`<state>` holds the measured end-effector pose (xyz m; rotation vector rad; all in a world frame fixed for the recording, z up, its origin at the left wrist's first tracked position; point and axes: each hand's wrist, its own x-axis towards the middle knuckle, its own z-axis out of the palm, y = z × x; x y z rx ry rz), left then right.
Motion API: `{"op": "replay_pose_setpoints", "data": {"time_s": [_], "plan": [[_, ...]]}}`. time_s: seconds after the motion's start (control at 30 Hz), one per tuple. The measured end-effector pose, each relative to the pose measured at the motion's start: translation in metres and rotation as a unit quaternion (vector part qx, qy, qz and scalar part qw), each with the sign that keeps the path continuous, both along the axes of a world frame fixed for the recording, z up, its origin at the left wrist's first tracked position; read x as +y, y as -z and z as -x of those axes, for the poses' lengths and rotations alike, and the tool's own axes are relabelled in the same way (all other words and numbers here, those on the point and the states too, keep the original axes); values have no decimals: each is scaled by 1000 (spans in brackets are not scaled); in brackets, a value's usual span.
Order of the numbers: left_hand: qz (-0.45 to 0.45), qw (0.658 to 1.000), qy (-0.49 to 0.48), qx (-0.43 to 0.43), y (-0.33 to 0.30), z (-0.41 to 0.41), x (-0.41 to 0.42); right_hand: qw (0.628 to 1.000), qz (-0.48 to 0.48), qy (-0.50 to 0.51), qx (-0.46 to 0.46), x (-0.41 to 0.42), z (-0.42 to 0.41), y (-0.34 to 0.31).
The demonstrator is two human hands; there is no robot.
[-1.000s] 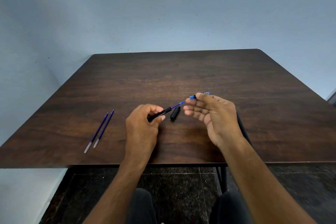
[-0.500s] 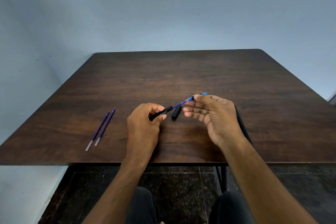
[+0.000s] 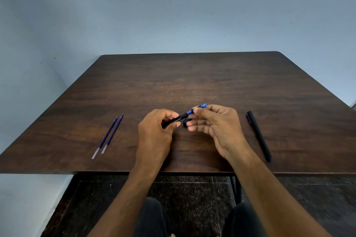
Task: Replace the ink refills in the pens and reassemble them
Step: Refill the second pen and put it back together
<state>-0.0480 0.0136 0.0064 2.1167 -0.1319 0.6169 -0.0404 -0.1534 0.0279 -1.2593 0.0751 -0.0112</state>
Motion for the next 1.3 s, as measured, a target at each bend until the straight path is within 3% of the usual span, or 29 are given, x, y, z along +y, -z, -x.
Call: {"op": "replay_pose_setpoints", "data": {"time_s": [0.77, 1.07, 1.3], "plan": [[-25, 1000, 5, -3, 1, -2, -1, 999, 10, -13, -35, 0, -5, 14], [-45, 999, 23, -10, -2, 1, -2, 995, 86, 23, -52, 7, -11, 20], [-25, 1000, 3, 6, -2, 0, -2, 998, 40, -2, -46, 1, -8, 20]]}}
